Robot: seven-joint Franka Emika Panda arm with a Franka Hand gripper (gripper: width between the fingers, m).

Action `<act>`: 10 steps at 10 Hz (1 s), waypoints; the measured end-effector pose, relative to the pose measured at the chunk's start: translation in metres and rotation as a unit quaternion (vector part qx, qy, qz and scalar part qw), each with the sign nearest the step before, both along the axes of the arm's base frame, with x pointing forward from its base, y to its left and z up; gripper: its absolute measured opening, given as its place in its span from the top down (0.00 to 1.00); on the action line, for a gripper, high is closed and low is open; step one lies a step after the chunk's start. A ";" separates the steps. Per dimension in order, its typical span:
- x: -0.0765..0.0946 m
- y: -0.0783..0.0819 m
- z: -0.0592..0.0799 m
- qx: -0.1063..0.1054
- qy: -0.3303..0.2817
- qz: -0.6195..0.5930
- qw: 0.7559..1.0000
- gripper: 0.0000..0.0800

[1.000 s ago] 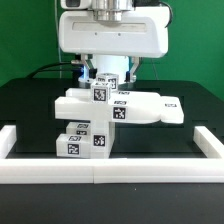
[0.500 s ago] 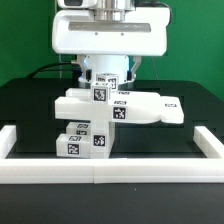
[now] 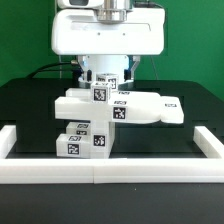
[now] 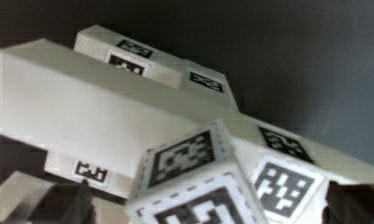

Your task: Assemble chair

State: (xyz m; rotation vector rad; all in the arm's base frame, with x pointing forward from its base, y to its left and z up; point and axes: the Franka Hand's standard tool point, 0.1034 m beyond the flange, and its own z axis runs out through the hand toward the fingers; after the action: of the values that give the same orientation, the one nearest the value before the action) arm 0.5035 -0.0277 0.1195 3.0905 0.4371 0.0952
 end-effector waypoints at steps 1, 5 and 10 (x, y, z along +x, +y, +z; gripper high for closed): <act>0.000 -0.001 0.000 -0.006 0.001 0.042 0.999 0.19; 0.000 -0.003 0.000 -0.011 0.003 0.089 0.996 0.44; 0.000 -0.003 0.000 -0.007 0.002 0.018 1.000 0.65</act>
Offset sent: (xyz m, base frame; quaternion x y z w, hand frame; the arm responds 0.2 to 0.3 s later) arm 0.0016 0.0009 -0.0007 0.0085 0.0008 -0.0002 1.0000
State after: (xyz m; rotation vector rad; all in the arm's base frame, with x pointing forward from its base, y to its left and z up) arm 0.5033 -0.0311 0.1195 3.0709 0.4900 0.0869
